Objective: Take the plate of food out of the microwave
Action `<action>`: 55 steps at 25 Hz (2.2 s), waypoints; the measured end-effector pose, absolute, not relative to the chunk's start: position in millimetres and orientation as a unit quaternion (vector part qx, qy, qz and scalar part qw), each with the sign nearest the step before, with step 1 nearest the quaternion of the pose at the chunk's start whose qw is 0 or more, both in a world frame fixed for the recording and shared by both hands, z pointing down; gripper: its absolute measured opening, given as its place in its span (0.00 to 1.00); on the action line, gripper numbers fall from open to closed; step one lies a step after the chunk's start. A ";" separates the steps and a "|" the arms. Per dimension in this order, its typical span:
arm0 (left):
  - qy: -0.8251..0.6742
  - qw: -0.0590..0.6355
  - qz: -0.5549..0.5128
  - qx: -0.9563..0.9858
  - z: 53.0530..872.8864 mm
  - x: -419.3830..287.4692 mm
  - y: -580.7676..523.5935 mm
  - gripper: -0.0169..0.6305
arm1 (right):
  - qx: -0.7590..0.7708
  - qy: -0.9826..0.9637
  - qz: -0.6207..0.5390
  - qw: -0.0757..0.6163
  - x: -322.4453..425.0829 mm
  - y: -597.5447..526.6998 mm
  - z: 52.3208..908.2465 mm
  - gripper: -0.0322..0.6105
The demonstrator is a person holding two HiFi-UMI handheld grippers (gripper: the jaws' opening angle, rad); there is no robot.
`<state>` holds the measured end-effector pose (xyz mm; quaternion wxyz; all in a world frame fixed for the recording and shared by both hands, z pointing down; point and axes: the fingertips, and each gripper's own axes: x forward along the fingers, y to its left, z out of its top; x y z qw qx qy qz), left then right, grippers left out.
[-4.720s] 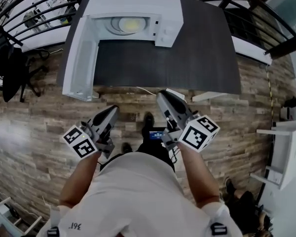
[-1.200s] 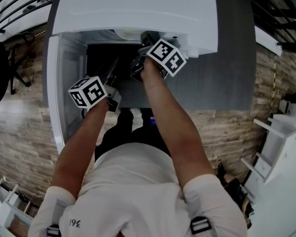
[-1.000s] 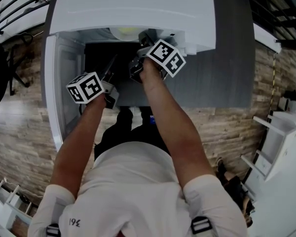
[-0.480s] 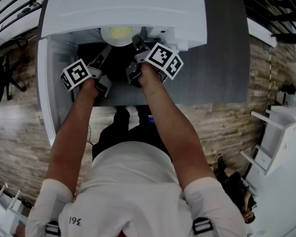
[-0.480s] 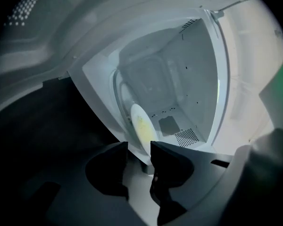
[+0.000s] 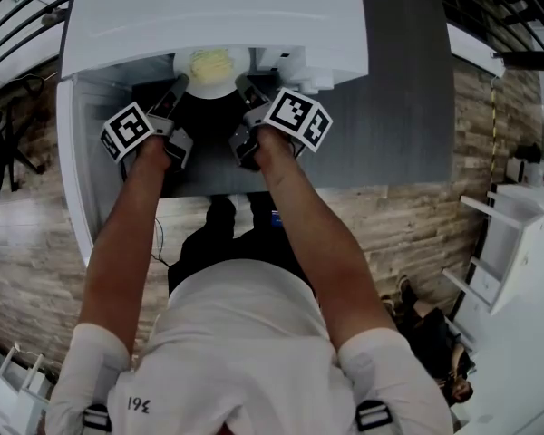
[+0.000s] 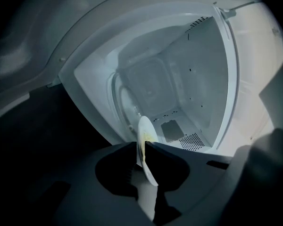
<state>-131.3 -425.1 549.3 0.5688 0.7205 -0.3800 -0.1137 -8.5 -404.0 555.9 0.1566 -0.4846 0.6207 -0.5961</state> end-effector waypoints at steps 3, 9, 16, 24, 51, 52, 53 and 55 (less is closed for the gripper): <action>-0.381 0.559 -0.106 0.729 552.1 -133.1 -410.2 0.08 | -0.481 0.630 -0.592 0.143 -8.8 -386.8 559.9 0.08; -0.373 0.564 -0.101 0.730 552.2 -129.5 -405.9 0.08 | -0.480 0.639 -0.588 0.128 -6.1 -383.2 558.3 0.08; -0.357 0.575 -0.086 0.731 544.6 -120.9 -380.2 0.08 | -0.472 0.651 -0.585 0.107 2.1 -365.5 549.6 0.08; -0.337 0.590 -0.073 0.730 559.4 -117.3 -365.2 0.08 | -0.470 0.652 -0.588 0.090 4.1 -357.9 562.7 0.08; -0.262 0.584 0.053 0.766 569.7 0.4 -263.8 0.08 | -0.507 0.637 -0.573 0.094 128.3 -246.1 559.6 0.08; -0.258 0.587 0.058 0.766 570.6 5.9 -260.8 0.08 | -0.510 0.635 -0.573 0.094 133.4 -242.5 561.1 0.08; -0.252 0.589 0.060 0.765 570.8 12.2 -258.2 0.08 | -0.513 0.632 -0.574 0.094 138.6 -239.5 562.2 0.08; -0.238 0.594 0.065 0.766 571.3 25.1 -253.5 0.08 | -0.519 0.626 -0.574 0.096 149.2 -234.2 564.1 0.08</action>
